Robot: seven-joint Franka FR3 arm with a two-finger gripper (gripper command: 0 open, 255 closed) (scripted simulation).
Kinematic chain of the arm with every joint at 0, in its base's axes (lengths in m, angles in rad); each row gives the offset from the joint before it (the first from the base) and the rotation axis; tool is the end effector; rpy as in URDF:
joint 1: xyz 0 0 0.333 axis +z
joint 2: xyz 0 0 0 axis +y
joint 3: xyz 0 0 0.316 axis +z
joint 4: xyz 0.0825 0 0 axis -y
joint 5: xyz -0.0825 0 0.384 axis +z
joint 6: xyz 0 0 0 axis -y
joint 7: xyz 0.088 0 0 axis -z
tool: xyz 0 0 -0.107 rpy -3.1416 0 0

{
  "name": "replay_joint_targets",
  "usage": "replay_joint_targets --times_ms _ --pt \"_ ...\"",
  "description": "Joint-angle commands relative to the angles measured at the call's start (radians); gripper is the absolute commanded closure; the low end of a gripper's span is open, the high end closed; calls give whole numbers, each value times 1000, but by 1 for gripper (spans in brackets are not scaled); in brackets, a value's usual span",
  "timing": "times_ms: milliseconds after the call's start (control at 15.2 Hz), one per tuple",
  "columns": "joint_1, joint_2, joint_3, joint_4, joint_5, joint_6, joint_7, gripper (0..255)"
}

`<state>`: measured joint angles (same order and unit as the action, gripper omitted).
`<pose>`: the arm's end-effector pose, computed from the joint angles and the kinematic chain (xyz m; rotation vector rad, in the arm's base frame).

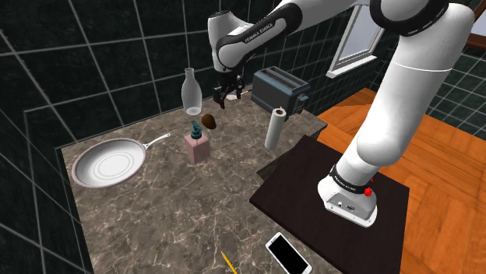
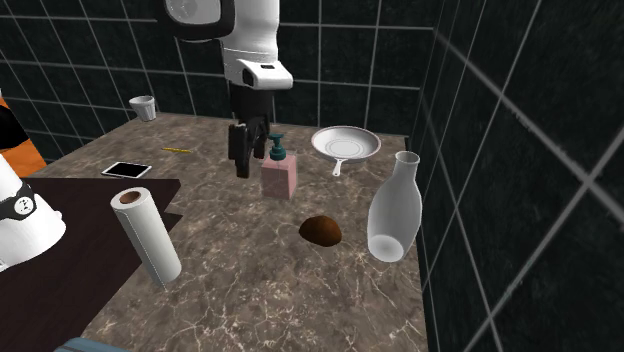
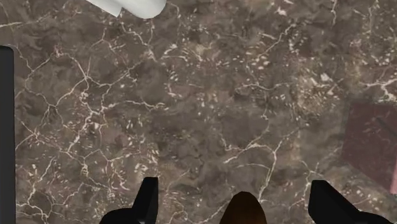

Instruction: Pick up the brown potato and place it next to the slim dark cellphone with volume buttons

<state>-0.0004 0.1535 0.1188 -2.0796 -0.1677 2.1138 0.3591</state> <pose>0.5555 0.0573 0.3458 2.9866 -0.2181 -0.1282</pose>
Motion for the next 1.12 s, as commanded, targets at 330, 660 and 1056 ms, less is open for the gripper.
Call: replay_joint_targets --times_ms 330,660,1056 --pt "35 278 -18 240 -74 21 93 0" --pt "64 491 -42 470 -105 -7 130 0" --pt "86 706 -65 731 -118 -58 144 0"
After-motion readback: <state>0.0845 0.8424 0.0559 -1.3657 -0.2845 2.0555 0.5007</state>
